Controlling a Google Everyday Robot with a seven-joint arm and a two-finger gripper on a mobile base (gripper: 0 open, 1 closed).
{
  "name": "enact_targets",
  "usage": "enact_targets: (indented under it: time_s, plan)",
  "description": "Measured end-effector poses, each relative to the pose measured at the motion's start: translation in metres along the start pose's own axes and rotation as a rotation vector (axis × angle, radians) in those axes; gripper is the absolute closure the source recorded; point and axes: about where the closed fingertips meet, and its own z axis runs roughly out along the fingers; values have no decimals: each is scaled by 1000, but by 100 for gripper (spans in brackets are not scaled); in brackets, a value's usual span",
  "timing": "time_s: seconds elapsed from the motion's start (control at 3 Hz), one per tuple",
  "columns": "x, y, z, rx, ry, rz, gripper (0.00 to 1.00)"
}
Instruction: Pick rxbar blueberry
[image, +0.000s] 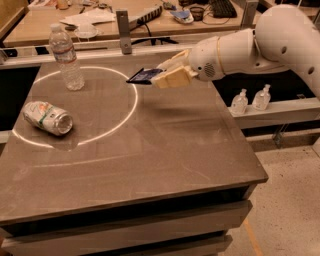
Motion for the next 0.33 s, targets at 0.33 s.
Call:
enact_targets:
  time_s: [0.33]
  plan:
    - [6, 10, 3, -29, 17, -16, 100]
